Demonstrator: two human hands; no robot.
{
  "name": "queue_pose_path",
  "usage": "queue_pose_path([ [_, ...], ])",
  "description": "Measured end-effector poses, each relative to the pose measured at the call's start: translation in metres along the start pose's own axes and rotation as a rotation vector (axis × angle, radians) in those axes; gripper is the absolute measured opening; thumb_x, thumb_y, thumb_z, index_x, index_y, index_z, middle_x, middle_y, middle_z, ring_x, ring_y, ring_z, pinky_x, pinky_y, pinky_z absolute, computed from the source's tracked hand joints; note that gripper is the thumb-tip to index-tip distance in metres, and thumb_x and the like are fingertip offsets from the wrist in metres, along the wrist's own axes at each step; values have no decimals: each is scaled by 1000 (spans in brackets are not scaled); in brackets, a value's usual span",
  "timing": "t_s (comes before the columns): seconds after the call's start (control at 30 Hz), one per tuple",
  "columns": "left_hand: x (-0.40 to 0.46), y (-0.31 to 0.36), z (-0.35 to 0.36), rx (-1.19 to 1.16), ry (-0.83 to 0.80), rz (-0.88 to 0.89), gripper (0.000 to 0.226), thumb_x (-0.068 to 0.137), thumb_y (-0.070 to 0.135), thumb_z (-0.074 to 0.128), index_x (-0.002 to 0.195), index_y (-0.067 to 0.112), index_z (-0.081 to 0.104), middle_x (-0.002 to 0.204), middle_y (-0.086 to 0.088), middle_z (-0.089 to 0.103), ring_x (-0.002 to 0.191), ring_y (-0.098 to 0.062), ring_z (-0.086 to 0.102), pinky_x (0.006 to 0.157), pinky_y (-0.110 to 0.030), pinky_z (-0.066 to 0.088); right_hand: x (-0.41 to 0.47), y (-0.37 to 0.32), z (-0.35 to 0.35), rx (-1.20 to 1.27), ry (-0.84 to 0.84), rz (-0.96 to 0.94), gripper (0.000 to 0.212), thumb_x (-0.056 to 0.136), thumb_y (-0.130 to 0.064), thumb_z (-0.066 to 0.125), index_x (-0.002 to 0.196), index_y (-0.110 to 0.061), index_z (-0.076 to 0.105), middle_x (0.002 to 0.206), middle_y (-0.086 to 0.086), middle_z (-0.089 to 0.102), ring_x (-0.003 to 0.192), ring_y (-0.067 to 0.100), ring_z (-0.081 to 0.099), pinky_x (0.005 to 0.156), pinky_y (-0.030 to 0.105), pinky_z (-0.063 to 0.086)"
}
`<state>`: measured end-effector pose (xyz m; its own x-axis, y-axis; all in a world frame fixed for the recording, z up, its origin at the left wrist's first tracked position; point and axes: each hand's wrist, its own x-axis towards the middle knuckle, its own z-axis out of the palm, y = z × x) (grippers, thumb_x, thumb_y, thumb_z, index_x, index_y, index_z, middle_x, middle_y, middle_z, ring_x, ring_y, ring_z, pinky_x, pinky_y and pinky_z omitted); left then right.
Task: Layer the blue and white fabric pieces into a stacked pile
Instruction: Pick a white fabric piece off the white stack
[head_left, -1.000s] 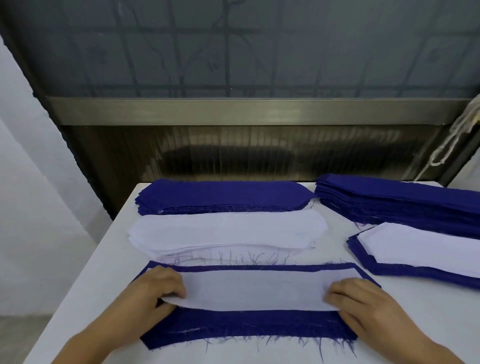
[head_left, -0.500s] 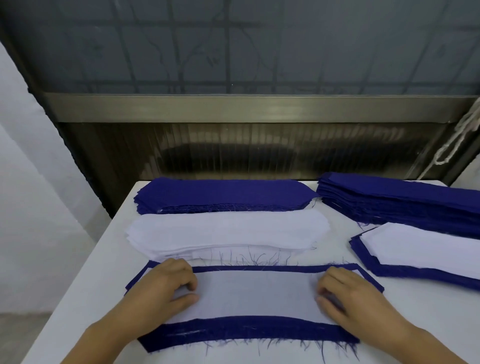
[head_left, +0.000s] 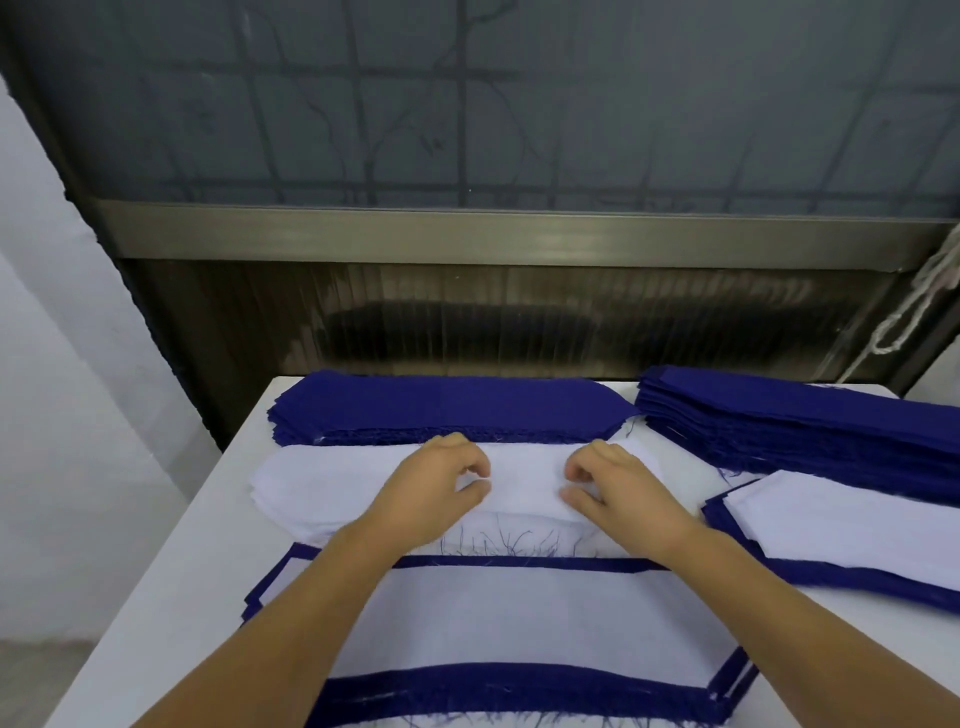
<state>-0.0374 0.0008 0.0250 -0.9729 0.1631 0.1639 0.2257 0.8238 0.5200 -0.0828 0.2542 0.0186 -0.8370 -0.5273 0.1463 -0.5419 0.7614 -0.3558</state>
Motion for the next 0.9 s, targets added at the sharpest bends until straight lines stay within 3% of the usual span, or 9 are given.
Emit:
queue_pose_path([
  [0.1, 11, -2, 7, -119, -110, -66, 12, 88, 33, 67, 98, 28, 64, 99, 15, 57, 93, -3, 55, 80, -12, 44, 8, 7, 6, 14, -43, -4, 11, 94, -38, 56, 88, -34, 48, 90, -19, 47, 87, 2, 44, 80, 16, 36],
  [0.23, 15, -7, 11, -163, -128, -101, 16, 82, 39, 72, 93, 33, 64, 98, 15, 57, 93, -3, 56, 80, -14, 45, 16, 10, 8, 74, -58, 42, 16, 96, -34, 55, 80, -35, 49, 83, -17, 49, 81, 3, 47, 72, 15, 36],
  [0.4, 24, 2, 15, -24, -132, -156, 33, 77, 52, 72, 99, 30, 61, 96, 12, 55, 89, -9, 55, 77, -23, 49, 31, 12, 7, 94, -125, 146, 27, 101, -35, 44, 95, -15, 62, 88, -8, 57, 84, 8, 53, 73, 16, 39],
  [0.53, 31, 4, 17, 86, -97, -128, 12, 89, 39, 63, 89, 27, 60, 88, 10, 55, 82, -12, 56, 75, -28, 51, 34, 8, 3, 133, -147, 215, 31, 102, -36, 41, 102, -14, 64, 99, 0, 62, 90, 14, 57, 84, 25, 45],
  [0.63, 34, 4, 19, 114, -77, -114, 9, 93, 31, 58, 87, 25, 61, 88, 7, 58, 80, -13, 57, 78, -32, 53, 31, 2, 4, 145, -144, 224, 31, 96, -50, 45, 87, -23, 58, 89, -6, 57, 82, 11, 55, 72, 22, 43],
  [0.73, 35, 3, 20, 117, -68, -100, 8, 93, 31, 58, 87, 26, 60, 88, 7, 58, 80, -13, 57, 76, -30, 52, 26, -5, 3, -8, -157, 179, 39, 84, -68, 51, 94, -31, 48, 91, -15, 51, 84, 8, 50, 68, 19, 36],
  [0.8, 33, 0, 19, 110, -64, -88, 6, 93, 30, 58, 88, 26, 60, 89, 9, 56, 81, -12, 56, 76, -28, 51, 23, -6, 5, -79, -131, 140, 35, 84, -64, 55, 97, -32, 46, 93, -15, 50, 86, 8, 48, 72, 21, 37],
  [0.9, 24, -11, 11, 118, -36, -98, 5, 93, 28, 57, 88, 29, 59, 87, 14, 52, 77, -7, 55, 71, -22, 47, 21, -3, 2, -16, -107, 152, 15, 94, -40, 54, 94, -27, 48, 92, -10, 53, 84, 11, 50, 75, 26, 44],
])
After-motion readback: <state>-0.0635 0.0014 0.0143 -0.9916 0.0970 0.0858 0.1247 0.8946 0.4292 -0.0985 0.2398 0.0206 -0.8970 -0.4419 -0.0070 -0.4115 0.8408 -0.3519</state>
